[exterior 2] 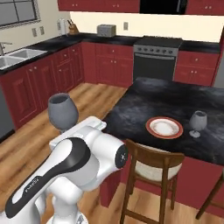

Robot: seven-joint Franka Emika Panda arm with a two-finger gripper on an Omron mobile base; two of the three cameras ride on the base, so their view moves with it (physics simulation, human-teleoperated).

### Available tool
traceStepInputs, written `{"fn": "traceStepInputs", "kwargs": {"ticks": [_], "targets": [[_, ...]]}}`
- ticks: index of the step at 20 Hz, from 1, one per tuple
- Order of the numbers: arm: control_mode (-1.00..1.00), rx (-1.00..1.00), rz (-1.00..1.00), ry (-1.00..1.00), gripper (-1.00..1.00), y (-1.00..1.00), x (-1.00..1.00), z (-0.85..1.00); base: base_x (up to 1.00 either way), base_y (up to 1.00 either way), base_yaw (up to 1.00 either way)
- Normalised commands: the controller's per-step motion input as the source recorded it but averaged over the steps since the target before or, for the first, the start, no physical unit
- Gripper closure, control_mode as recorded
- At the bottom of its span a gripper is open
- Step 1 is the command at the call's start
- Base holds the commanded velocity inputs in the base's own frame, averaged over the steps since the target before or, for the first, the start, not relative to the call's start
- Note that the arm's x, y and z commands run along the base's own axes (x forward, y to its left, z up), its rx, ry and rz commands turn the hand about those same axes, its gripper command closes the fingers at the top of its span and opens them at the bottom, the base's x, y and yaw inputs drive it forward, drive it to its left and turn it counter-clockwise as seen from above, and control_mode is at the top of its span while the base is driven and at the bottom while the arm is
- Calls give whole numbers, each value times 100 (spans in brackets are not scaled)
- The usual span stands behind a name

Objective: Retrieve the wine glasses from the counter and place one next to each plate.

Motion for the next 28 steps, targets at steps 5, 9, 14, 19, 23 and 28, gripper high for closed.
{"fn": "traceStepInputs", "kwargs": {"ticks": [5,9,14,19,23,28], "targets": [[100,0,0,0,100,0,0,0,-79,-100,0],[100,0,0,0,100,0,0,0,-56,-100,0],[100,0,0,0,100,0,0,0,-23,-100,-2],[100,0,0,0,100,0,0,0,0,-100,0],[100,0,0,0,100,0,0,0,-8,-100,0],[100,0,0,0,100,0,0,0,42,-89,2]]}}
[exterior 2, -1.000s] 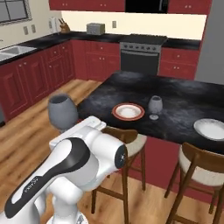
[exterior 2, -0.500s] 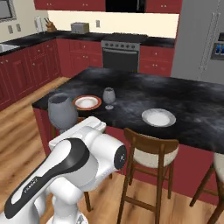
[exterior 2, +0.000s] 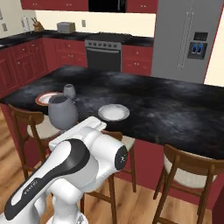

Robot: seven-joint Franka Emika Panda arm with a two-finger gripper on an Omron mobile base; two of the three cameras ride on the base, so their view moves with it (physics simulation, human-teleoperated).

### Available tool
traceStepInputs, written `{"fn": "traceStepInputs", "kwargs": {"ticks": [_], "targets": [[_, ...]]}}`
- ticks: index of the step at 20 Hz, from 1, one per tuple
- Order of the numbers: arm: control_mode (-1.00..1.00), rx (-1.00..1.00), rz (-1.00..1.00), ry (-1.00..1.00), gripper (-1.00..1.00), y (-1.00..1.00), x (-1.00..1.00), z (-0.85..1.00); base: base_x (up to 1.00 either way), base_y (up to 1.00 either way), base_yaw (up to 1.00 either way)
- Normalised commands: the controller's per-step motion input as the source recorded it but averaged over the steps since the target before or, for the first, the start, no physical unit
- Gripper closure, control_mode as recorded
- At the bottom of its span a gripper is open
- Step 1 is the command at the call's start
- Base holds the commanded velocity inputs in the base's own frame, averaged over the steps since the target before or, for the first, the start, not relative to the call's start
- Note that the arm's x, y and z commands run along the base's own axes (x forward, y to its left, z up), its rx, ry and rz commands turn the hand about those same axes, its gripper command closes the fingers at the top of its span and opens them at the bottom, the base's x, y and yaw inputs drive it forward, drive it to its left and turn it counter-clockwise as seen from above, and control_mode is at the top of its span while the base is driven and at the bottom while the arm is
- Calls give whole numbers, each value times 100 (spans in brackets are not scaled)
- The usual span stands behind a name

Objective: Retrieve the wine glasses from the counter and place one next to each plate.

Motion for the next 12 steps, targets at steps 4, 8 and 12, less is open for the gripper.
{"fn": "traceStepInputs", "kwargs": {"ticks": [4,8,12], "targets": [[100,0,0,0,100,0,0,0,82,-17,-10],[100,0,0,0,100,0,0,0,81,26,-28],[100,0,0,0,100,0,0,0,20,0,-40]]}}
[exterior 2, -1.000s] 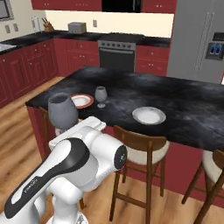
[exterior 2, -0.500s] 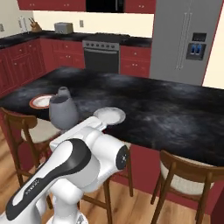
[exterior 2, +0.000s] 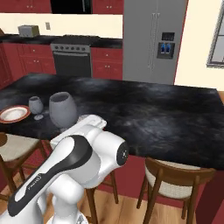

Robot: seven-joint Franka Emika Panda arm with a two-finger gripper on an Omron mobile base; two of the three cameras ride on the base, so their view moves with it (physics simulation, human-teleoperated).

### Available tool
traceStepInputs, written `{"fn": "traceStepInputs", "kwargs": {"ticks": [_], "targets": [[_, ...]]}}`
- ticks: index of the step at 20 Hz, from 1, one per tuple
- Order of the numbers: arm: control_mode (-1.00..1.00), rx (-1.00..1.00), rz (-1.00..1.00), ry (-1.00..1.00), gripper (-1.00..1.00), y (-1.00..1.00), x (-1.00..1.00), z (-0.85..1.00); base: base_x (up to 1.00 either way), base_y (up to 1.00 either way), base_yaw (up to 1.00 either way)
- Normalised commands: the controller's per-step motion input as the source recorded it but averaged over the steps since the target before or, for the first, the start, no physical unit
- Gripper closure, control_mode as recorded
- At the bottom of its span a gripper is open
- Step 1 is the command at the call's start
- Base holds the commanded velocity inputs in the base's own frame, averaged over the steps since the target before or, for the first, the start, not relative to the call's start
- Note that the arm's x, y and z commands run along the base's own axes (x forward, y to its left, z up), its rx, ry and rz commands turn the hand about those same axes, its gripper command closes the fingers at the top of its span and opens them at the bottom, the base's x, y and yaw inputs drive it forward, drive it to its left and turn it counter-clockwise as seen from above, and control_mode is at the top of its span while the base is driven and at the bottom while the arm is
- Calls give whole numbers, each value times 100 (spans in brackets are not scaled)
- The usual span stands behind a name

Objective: Retrieve the wine glasses from the counter and place one next to each plate.

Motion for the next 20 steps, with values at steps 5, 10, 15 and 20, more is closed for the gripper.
{"fn": "traceStepInputs", "kwargs": {"ticks": [5,10,15,20], "targets": [[100,0,0,0,100,0,0,0,64,14,-43],[100,0,0,0,100,0,0,0,100,16,-9],[100,0,0,0,100,0,0,0,99,-18,20],[100,0,0,0,100,0,0,0,82,-45,38]]}}
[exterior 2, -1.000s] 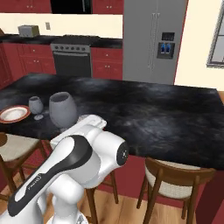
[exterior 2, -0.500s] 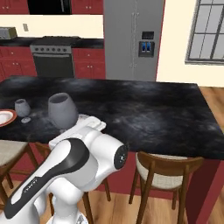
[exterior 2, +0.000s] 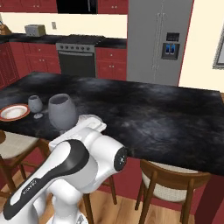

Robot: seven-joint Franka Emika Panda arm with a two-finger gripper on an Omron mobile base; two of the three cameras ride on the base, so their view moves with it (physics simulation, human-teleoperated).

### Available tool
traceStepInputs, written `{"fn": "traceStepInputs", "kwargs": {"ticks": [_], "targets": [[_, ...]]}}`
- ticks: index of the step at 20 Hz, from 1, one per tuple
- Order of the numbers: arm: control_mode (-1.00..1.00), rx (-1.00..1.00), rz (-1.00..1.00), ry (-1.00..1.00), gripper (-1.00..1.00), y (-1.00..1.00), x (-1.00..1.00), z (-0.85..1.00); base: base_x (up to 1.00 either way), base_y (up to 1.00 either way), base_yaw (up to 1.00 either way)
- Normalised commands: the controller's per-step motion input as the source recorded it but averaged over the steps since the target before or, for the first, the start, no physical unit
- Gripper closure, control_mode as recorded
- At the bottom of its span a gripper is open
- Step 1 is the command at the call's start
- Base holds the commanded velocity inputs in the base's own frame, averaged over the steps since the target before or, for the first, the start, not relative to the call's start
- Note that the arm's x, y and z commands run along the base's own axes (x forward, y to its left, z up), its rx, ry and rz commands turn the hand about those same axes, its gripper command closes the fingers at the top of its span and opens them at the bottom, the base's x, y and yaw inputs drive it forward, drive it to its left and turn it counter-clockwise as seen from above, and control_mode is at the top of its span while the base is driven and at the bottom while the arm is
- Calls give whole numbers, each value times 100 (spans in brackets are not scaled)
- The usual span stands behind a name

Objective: Retrieve the wine glasses from the counter and place one next to each plate.

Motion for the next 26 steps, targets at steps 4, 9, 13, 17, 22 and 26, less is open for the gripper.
{"fn": "traceStepInputs", "kwargs": {"ticks": [4,9,13,17,22,26], "targets": [[-100,2,9,0,100,-13,41,-9,42,-15,11],[-100,0,15,3,100,-17,96,-39,0,0,0],[-100,0,9,-1,100,-10,85,-42,0,0,0],[-100,0,8,0,100,-8,99,-43,0,0,0],[-100,0,9,2,100,-24,89,-37,0,0,0],[-100,0,16,0,100,-44,62,-41,0,0,0]]}}
